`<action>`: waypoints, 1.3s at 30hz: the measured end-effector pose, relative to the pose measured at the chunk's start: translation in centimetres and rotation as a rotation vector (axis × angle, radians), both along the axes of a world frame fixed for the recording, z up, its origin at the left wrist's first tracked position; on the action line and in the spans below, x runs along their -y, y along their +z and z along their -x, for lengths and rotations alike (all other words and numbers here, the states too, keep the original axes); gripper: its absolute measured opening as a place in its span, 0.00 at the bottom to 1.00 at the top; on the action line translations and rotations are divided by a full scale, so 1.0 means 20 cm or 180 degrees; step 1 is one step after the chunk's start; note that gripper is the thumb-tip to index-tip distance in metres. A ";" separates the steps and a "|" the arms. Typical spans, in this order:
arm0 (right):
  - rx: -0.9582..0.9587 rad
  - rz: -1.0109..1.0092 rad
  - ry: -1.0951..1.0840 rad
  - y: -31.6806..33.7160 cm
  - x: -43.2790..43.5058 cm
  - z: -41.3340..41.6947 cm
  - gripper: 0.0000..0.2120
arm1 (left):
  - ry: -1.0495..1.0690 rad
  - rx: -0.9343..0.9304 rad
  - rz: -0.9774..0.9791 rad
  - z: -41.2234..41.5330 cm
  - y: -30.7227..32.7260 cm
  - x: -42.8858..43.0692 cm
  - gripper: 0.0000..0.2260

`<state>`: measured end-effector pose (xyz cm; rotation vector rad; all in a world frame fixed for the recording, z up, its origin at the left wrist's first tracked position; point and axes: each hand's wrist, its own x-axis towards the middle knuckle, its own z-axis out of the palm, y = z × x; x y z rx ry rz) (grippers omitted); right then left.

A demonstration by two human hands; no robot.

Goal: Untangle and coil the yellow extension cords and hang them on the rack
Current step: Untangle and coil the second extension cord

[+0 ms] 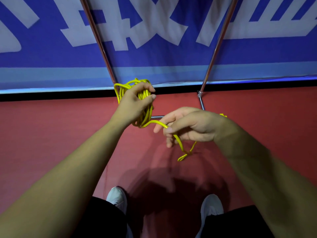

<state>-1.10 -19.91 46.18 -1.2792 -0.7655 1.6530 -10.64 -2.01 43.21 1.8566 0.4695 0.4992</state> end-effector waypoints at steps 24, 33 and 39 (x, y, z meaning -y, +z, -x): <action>0.2088 -0.0903 -0.1613 -0.05 -0.01 -0.18 0.08 | -0.1719 -0.0460 0.1332 0.05 0.02 0.11 0.20; 0.2759 -0.0730 -0.1213 -0.07 0.05 -0.26 0.04 | -0.1938 -0.0668 0.1607 0.07 0.02 0.06 0.24; 0.2420 -0.0711 -0.1614 -0.10 0.06 -0.29 0.07 | -0.2306 -0.0498 0.2232 0.08 0.07 0.03 0.27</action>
